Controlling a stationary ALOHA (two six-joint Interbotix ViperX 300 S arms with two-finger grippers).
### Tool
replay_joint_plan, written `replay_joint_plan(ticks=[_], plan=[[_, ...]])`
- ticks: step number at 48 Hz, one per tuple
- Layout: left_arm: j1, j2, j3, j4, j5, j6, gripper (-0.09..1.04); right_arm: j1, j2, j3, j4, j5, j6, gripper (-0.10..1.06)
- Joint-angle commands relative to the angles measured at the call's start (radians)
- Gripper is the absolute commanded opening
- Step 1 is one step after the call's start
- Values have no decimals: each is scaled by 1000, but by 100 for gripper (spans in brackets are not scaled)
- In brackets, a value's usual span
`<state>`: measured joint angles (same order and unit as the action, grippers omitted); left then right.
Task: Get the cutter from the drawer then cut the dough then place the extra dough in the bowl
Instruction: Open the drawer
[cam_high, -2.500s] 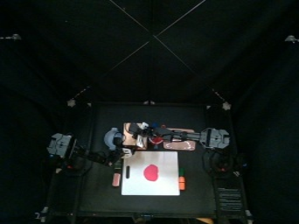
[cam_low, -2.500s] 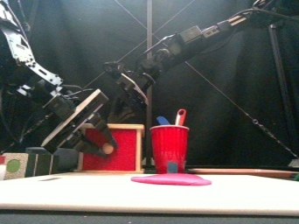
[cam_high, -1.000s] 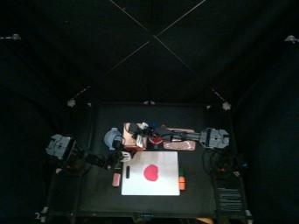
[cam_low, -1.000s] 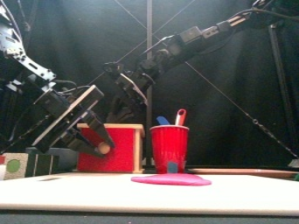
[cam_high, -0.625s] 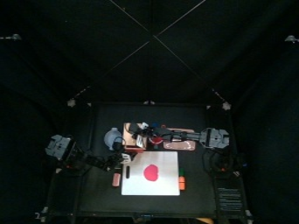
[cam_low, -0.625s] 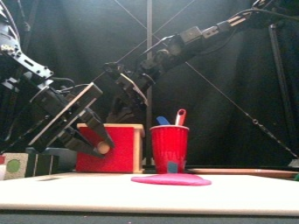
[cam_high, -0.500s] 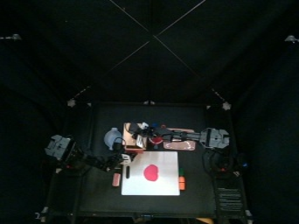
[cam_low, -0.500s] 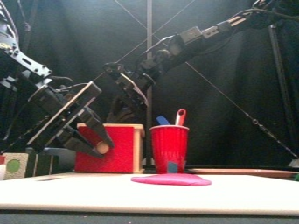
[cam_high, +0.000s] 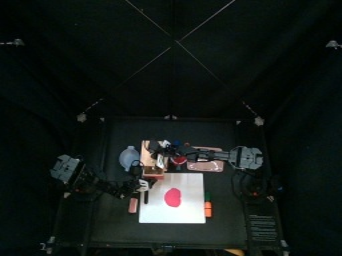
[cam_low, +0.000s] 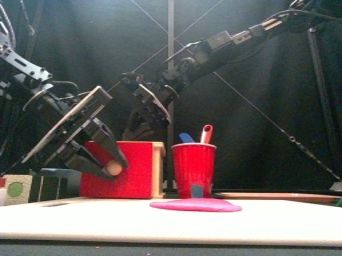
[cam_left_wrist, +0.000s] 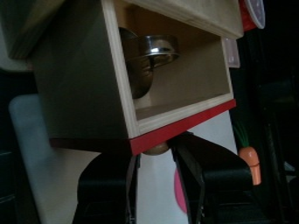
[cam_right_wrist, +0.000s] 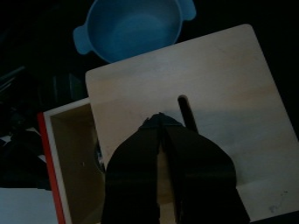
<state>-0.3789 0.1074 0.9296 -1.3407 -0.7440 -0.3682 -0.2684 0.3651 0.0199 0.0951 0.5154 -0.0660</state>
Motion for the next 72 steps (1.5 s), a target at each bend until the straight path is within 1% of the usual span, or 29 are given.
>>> replay_joint_plan(ticks=[1,38,46,53,66,72], plan=[[-18,-17,-15,2,-2,3,49,0,6,25,2,23,2,4],[-64,-20,-15,0,-2,5,49,2,6,25,2,23,5,4],[-63,-18,-11,6,-2,9,51,2,6,25,2,23,5,4],[-63,-18,-8,15,-8,11,55,2,6,26,2,23,3,4],[-60,-21,-8,23,-8,31,70,2,6,26,2,23,3,4],[-60,-29,-3,23,-11,32,74,3,6,26,2,23,3,4]])
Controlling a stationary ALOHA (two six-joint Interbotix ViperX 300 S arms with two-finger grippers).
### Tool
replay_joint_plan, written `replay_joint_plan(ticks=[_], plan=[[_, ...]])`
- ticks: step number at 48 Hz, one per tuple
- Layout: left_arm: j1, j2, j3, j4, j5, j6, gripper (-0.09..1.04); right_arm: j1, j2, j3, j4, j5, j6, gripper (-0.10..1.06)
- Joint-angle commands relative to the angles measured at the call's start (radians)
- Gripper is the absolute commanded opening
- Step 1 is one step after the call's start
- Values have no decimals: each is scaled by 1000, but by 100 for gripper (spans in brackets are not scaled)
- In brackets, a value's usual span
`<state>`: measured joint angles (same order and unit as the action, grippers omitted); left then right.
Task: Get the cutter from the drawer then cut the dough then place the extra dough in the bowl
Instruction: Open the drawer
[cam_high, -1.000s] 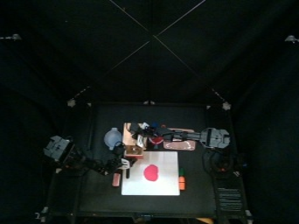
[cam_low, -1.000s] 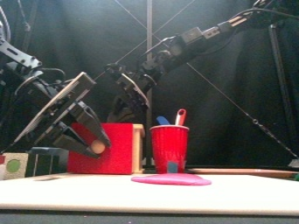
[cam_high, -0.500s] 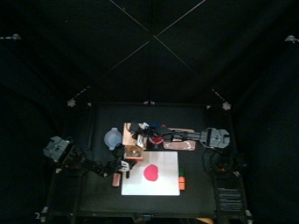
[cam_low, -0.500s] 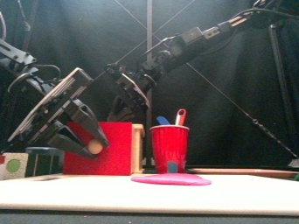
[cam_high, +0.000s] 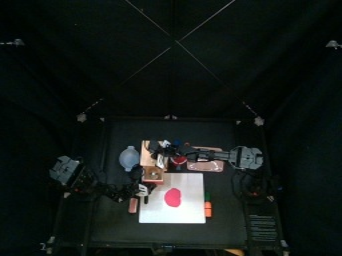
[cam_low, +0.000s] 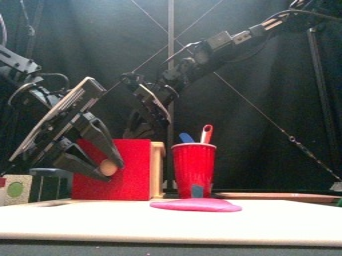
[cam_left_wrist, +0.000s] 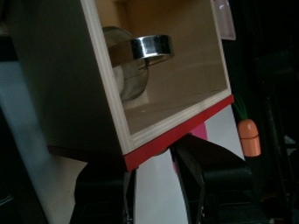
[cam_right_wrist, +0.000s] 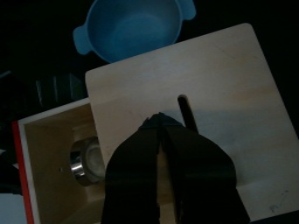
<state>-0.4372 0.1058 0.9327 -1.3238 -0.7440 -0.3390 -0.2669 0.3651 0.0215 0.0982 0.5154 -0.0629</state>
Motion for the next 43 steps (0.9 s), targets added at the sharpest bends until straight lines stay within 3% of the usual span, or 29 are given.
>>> replay_joint_plan(ticks=[1,43], plan=[[-2,-28,-6,6,-14,3,75,2,6,25,-2,23,0,4],[-49,-74,23,-9,-12,2,78,2,6,23,-2,17,2,4]])
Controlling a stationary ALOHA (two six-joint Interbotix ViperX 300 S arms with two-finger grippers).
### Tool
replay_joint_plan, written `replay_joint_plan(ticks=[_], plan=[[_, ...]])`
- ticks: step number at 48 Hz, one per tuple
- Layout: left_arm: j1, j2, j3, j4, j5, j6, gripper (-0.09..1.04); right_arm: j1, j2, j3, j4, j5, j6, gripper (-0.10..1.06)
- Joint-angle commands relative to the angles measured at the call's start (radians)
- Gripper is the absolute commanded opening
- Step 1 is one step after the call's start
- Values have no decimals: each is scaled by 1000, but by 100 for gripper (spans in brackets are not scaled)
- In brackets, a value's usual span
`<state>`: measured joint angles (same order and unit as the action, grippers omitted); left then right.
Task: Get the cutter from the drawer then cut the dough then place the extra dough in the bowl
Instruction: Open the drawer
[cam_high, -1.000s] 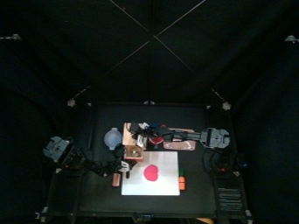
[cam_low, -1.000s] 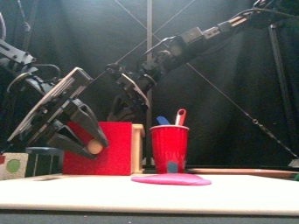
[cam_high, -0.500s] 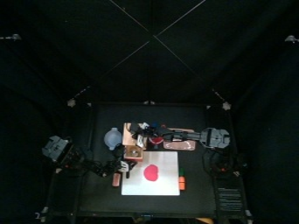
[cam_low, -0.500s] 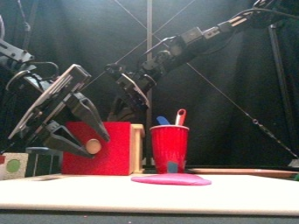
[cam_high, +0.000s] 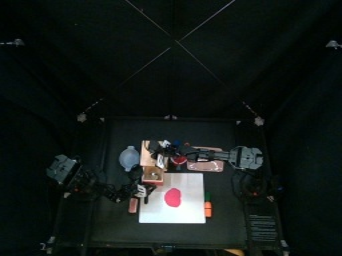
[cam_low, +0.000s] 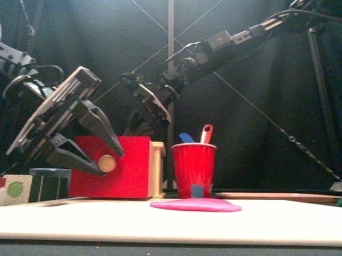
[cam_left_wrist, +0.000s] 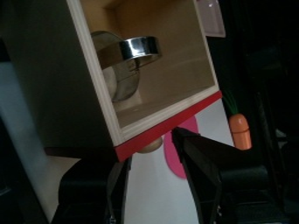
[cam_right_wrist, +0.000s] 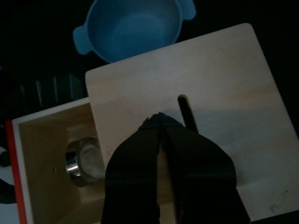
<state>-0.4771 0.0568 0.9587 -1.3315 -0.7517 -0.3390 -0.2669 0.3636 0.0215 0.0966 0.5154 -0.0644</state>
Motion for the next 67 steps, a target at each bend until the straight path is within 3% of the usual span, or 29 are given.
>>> replay_joint_plan(ticks=[1,25,52,67], plan=[[-8,-23,-3,2,-8,2,78,2,8,23,0,17,2,4],[40,-11,-2,54,8,6,80,2,8,23,-3,12,2,4],[60,-17,6,100,44,5,96,3,8,23,-3,14,0,4],[66,-49,12,98,52,6,97,2,8,25,-3,14,0,4]])
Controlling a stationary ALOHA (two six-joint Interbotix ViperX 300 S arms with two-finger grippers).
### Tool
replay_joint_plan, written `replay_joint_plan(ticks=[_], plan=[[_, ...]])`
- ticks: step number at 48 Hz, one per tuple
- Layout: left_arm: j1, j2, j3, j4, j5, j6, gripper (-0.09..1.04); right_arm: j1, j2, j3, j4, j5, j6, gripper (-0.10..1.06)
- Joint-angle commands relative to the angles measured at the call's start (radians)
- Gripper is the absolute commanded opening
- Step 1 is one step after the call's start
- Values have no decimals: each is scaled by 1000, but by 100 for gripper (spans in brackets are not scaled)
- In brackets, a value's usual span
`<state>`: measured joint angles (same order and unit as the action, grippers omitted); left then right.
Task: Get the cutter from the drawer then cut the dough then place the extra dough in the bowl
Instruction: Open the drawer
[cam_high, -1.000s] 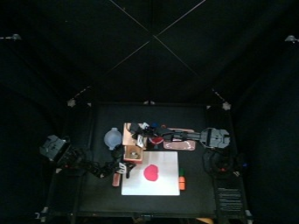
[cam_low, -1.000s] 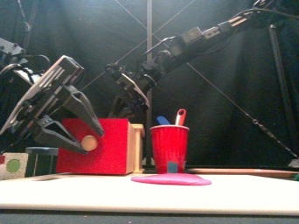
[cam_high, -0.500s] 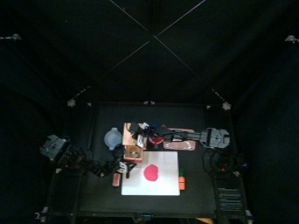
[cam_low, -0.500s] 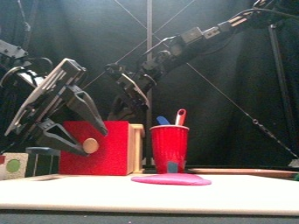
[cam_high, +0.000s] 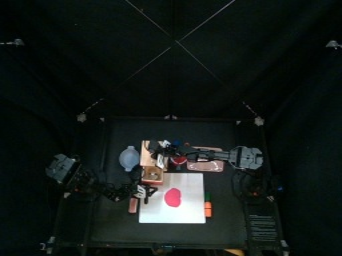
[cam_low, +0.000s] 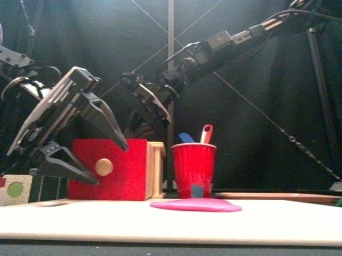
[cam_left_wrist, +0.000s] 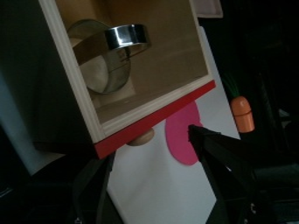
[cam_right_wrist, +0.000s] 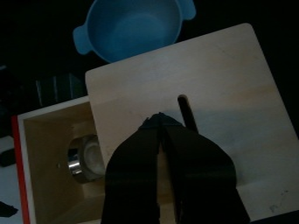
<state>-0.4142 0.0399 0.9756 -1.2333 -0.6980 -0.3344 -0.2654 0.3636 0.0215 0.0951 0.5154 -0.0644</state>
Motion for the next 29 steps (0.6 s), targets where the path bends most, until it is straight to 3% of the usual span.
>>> replay_joint_plan(ticks=[1,29], plan=[[3,-35,-5,2,2,2,97,0,8,25,-2,14,0,4],[-21,-167,44,28,130,3,97,2,12,15,2,12,3,4]])
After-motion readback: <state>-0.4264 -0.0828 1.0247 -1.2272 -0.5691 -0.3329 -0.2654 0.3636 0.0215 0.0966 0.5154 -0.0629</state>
